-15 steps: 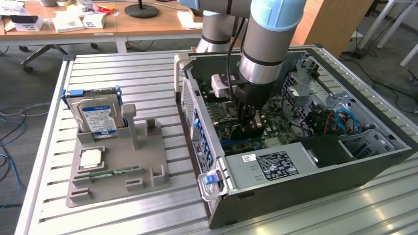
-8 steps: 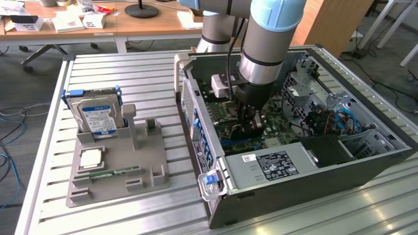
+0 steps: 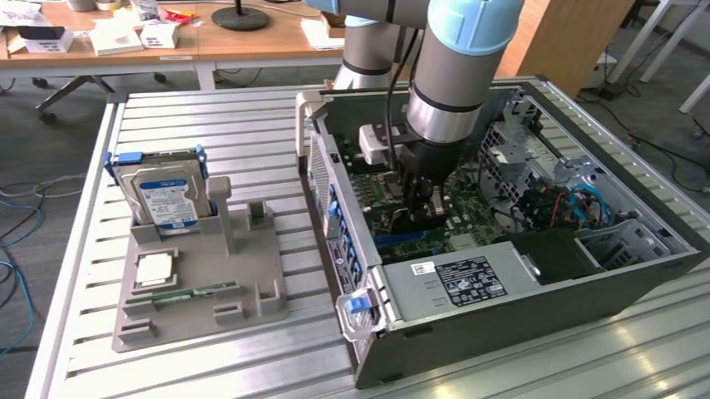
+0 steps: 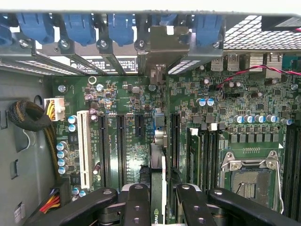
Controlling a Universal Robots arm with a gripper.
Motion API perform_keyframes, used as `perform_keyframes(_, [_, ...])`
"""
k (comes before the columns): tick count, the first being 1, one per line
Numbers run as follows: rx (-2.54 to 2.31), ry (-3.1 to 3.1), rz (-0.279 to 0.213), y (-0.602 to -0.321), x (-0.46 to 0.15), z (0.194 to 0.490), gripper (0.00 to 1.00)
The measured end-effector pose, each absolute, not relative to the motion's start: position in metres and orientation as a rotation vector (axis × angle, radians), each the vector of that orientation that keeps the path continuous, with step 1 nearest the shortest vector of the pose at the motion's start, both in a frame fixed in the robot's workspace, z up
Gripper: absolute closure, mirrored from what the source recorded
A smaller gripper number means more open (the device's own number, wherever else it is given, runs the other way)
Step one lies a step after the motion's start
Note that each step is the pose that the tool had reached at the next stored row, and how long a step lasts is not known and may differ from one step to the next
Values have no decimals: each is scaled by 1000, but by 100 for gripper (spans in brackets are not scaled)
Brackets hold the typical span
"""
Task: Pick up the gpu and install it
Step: 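Insert the gpu into the slot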
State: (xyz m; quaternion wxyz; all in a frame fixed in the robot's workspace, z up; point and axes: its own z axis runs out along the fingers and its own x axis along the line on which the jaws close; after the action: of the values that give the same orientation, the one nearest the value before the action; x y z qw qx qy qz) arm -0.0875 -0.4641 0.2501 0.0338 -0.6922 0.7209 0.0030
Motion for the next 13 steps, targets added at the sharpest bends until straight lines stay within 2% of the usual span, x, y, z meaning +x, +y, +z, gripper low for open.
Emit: perform_keyframes(13, [-2129, 2217, 9, -465, -87, 250, 74])
